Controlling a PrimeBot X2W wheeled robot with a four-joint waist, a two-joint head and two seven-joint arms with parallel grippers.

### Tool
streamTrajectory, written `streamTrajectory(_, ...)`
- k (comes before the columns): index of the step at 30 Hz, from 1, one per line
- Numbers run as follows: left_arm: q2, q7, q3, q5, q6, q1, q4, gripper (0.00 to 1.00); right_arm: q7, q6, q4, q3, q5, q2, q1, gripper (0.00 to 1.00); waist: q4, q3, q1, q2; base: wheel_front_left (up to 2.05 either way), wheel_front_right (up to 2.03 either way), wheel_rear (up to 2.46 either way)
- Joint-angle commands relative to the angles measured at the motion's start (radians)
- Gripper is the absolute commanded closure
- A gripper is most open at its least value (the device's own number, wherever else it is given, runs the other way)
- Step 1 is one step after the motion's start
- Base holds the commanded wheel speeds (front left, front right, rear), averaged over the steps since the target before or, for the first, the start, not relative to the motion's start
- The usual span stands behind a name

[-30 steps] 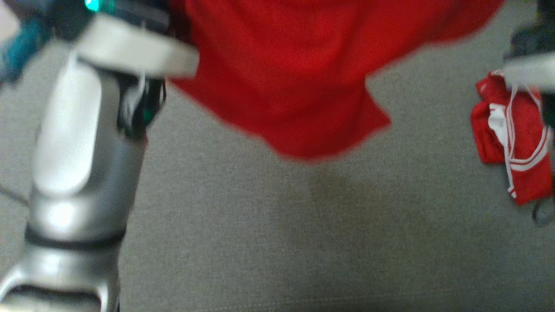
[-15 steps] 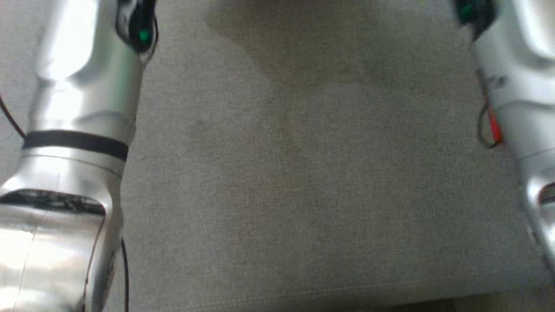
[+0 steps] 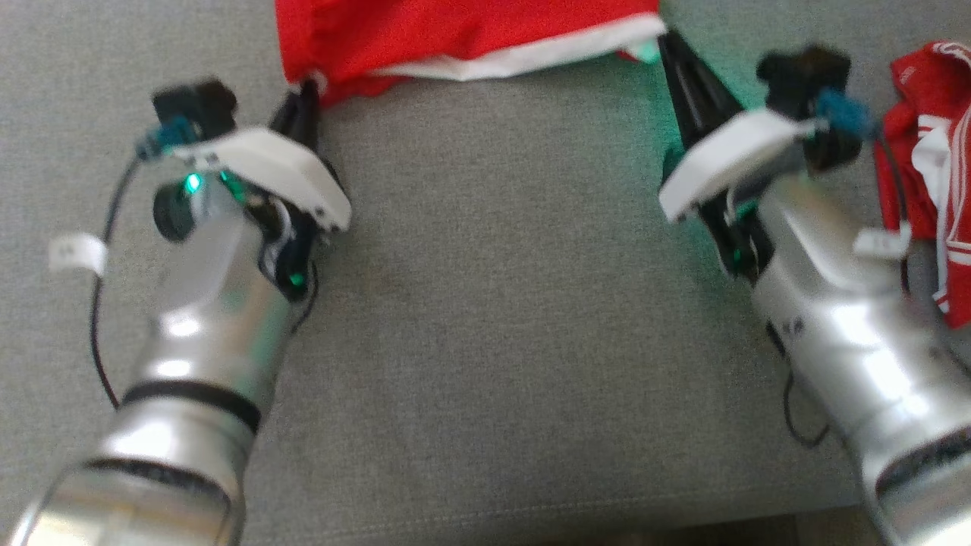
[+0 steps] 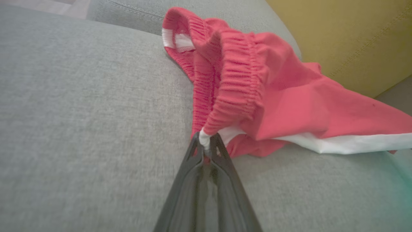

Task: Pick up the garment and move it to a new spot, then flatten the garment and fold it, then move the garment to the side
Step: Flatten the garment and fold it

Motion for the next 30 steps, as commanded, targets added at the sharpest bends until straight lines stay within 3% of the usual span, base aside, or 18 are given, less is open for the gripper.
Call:
streamTrajectory(1, 0.026, -0.011, 0.004, 0.005, 0.019, 0.024, -0.070, 1.00, -0.013, 0.007, -0.082, -0.014, 0.005, -0.001, 0.054, 1.00, 0.001, -0.014, -0.0001, 0.0000, 0.00, 0.00, 0.00)
streamTrajectory(8, 0.030, -0.011, 0.018, 0.067, 0.060, 0.296, -0.342, 1.00, -0.013, 0.007, -0.392, -0.158, -0.063, -0.047, 0.421, 1.00, 0.013, -0.074, -0.0001, 0.0000, 0.00, 0.00, 0.00)
streamTrajectory(18, 0.069, -0.010, 0.035, 0.096, 0.096, 0.665, -0.654, 1.00, 0.043, 0.007, -0.688, -0.295, -0.178, -0.012, 0.834, 1.00, 0.001, -0.192, -0.0001, 0.0000, 0.00, 0.00, 0.00)
streamTrajectory(30, 0.128, 0.127, 0.041, 0.069, 0.234, 1.042, -1.076, 1.00, 0.251, 0.007, -1.041, -0.401, -0.275, 0.060, 1.215, 1.00, -0.001, -0.288, -0.0001, 0.0000, 0.00, 0.00, 0.00)
